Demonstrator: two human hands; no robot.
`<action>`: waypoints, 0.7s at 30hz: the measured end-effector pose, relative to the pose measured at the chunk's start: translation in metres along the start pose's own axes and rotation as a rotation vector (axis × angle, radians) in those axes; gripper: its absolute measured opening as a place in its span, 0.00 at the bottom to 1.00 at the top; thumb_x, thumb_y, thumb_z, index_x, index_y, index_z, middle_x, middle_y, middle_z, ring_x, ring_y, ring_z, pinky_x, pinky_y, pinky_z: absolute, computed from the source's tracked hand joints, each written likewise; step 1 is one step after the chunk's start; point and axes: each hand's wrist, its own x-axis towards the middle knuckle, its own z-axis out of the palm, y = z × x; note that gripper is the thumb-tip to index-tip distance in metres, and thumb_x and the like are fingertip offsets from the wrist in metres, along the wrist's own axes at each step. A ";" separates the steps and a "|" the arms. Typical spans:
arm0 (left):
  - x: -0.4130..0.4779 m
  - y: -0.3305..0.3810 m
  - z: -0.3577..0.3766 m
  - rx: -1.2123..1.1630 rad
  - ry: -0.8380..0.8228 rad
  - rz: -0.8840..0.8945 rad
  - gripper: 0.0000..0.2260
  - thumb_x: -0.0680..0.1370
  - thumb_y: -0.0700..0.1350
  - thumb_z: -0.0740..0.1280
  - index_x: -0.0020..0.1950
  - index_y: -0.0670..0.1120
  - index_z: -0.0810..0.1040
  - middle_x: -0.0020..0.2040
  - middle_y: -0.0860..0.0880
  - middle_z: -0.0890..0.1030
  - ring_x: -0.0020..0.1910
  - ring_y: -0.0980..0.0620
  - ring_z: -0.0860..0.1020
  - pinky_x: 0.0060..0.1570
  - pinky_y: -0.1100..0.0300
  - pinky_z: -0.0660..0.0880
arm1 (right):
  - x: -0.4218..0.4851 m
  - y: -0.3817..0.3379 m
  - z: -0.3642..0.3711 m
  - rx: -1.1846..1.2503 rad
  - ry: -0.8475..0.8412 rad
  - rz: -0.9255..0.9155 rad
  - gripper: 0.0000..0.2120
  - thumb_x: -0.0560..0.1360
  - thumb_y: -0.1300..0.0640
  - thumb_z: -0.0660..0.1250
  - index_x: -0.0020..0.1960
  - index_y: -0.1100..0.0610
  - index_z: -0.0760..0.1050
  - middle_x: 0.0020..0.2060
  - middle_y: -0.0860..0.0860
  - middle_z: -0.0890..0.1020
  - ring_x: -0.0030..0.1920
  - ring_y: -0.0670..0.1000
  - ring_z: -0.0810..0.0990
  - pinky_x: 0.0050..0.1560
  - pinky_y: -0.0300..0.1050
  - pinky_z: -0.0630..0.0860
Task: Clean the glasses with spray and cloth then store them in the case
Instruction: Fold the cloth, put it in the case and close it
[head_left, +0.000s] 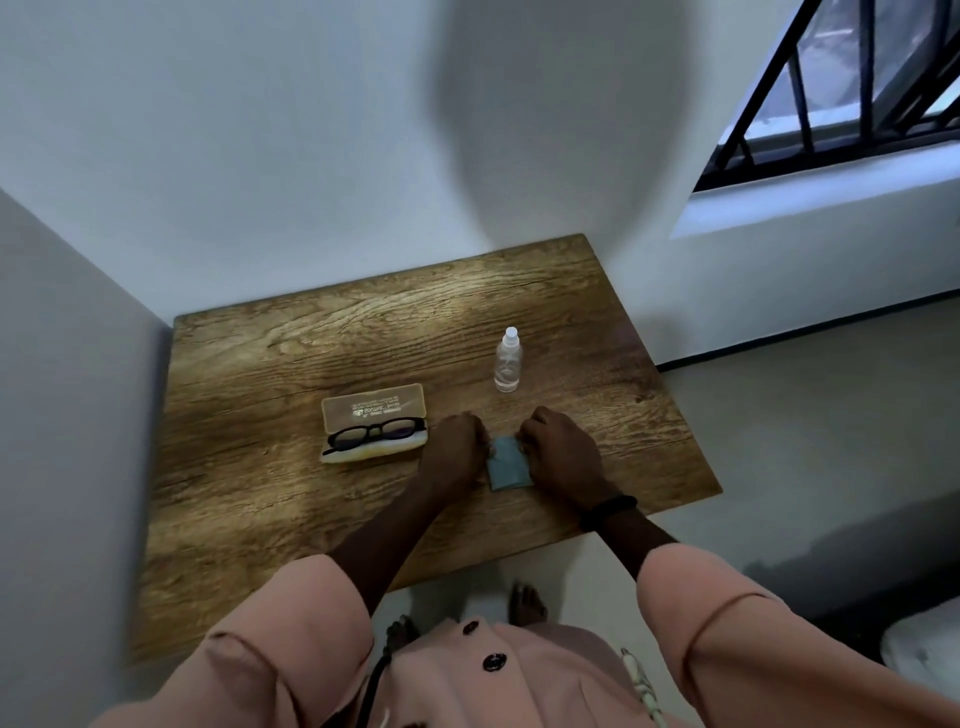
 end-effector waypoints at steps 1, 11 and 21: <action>0.001 -0.001 0.000 -0.007 -0.002 0.008 0.06 0.76 0.44 0.73 0.49 0.44 0.83 0.49 0.45 0.84 0.48 0.47 0.82 0.48 0.52 0.80 | 0.002 -0.002 -0.001 0.013 -0.010 0.008 0.04 0.72 0.57 0.69 0.47 0.54 0.78 0.46 0.50 0.77 0.46 0.52 0.77 0.36 0.45 0.72; -0.009 -0.013 -0.004 -0.064 -0.006 0.152 0.03 0.76 0.43 0.73 0.49 0.48 0.83 0.48 0.48 0.83 0.46 0.51 0.81 0.42 0.62 0.69 | 0.000 -0.002 -0.006 0.147 -0.001 0.023 0.03 0.74 0.55 0.68 0.47 0.53 0.76 0.45 0.48 0.76 0.43 0.49 0.76 0.39 0.45 0.74; -0.036 -0.025 0.002 0.105 0.029 0.395 0.08 0.80 0.46 0.68 0.57 0.49 0.83 0.56 0.49 0.78 0.50 0.49 0.79 0.47 0.51 0.79 | -0.032 -0.001 0.001 0.109 0.021 0.015 0.06 0.73 0.58 0.68 0.47 0.49 0.73 0.47 0.46 0.75 0.44 0.48 0.76 0.39 0.46 0.77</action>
